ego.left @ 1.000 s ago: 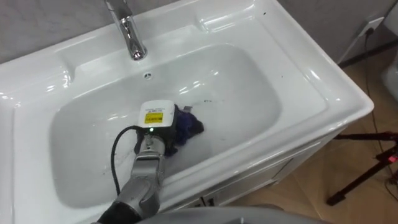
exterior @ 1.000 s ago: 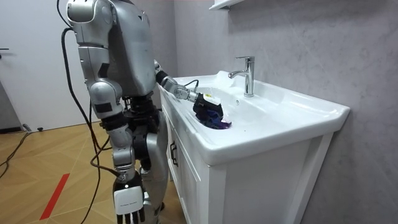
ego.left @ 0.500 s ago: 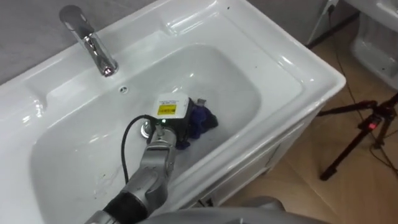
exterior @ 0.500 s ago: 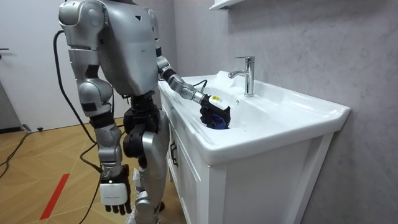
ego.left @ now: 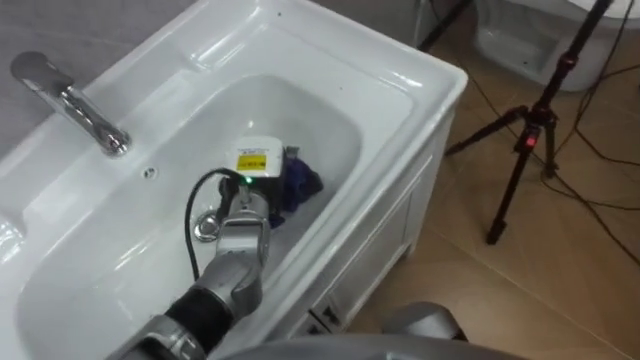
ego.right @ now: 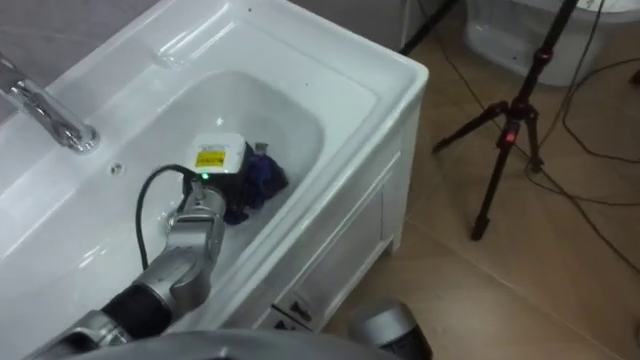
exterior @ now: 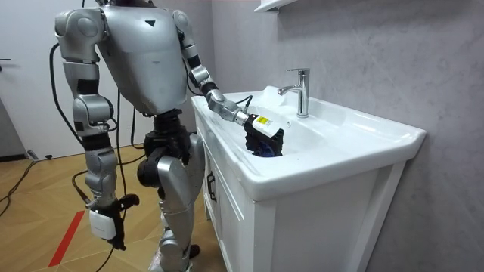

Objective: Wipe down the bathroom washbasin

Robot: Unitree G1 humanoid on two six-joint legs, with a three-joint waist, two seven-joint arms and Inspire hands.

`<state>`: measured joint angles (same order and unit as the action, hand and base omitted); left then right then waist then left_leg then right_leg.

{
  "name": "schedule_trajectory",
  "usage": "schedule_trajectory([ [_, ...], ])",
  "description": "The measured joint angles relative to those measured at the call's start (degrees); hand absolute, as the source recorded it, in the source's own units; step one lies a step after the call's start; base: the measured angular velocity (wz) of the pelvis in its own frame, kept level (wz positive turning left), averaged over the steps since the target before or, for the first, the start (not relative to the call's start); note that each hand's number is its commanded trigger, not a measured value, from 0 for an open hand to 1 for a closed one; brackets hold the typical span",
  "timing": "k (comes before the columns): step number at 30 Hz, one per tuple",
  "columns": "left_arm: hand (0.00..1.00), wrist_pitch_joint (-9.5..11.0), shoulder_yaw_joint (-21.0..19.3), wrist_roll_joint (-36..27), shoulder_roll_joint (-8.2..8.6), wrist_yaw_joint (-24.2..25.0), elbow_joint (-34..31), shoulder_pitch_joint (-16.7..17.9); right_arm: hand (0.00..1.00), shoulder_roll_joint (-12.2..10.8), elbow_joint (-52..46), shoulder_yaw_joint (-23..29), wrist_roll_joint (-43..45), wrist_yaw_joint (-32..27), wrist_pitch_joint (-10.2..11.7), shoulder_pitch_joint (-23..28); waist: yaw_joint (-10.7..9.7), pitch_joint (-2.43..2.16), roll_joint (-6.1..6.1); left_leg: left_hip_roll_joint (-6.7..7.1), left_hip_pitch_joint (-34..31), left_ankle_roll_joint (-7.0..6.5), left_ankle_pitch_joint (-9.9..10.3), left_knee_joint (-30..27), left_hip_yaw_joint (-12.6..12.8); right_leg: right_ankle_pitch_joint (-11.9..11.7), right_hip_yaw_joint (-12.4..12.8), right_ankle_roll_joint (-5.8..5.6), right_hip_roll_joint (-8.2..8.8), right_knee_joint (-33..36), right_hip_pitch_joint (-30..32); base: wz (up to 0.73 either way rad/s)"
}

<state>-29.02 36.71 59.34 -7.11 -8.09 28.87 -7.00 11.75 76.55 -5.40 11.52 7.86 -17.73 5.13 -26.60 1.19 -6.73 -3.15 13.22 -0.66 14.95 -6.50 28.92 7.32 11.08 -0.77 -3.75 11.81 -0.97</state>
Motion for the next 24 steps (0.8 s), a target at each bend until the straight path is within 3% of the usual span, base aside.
schedule_trajectory([
  [4,1.00,-0.57,-0.06,1.59,-0.01,0.18,1.52,-1.08,0.00,0.27,0.08,-0.07,-0.06,1.05,-0.88,0.75,-1.22,-0.12,0.35,-0.05,-0.03,-0.18,0.38,-0.11,0.93,-0.23,1.32,-0.24,-0.21,-0.07,0.17,-0.11],
  [14,1.00,-0.30,0.06,4.07,-0.43,1.27,6.51,-6.70,0.00,0.83,-1.97,0.03,0.04,-0.77,-1.06,1.97,-1.49,-0.02,0.58,-0.06,-0.58,-0.28,0.44,-0.36,2.61,-1.24,3.20,-0.44,-0.63,-0.37,1.32,-0.10],
  [16,1.00,0.47,-0.13,4.01,-0.63,1.22,8.22,-7.93,0.00,0.87,-2.29,0.03,0.06,-1.31,-1.08,2.29,-1.37,-0.02,0.58,-0.09,-0.49,-0.27,0.44,-0.36,3.23,-1.24,4.10,-0.46,-0.85,-0.08,1.49,-0.13],
  [19,1.00,2.14,-0.84,3.71,-2.64,1.19,9.29,-8.75,0.00,1.04,-3.42,0.08,0.07,-1.52,-1.05,2.52,-1.35,0.02,0.63,-0.19,-0.62,-0.18,0.49,-0.39,4.66,-1.75,6.02,-0.51,-1.44,-0.14,2.01,-0.28],
  [20,1.00,3.02,-1.58,3.84,-3.69,1.17,9.30,-8.74,0.00,1.22,-4.18,0.15,0.08,-1.54,-1.04,2.81,-1.26,0.12,0.76,-0.24,-0.69,-0.16,0.51,-0.46,5.16,-1.95,6.44,-0.56,-1.55,-0.18,2.17,-0.23],
  [24,1.00,5.80,-5.23,3.76,-4.87,1.14,10.21,-8.77,0.00,2.10,-5.49,0.48,0.14,-2.85,-1.05,5.34,-1.01,0.42,1.47,-0.38,-0.63,-0.11,0.68,-0.92,6.01,-2.36,7.45,-0.63,-1.93,-0.09,2.34,-0.14],
])
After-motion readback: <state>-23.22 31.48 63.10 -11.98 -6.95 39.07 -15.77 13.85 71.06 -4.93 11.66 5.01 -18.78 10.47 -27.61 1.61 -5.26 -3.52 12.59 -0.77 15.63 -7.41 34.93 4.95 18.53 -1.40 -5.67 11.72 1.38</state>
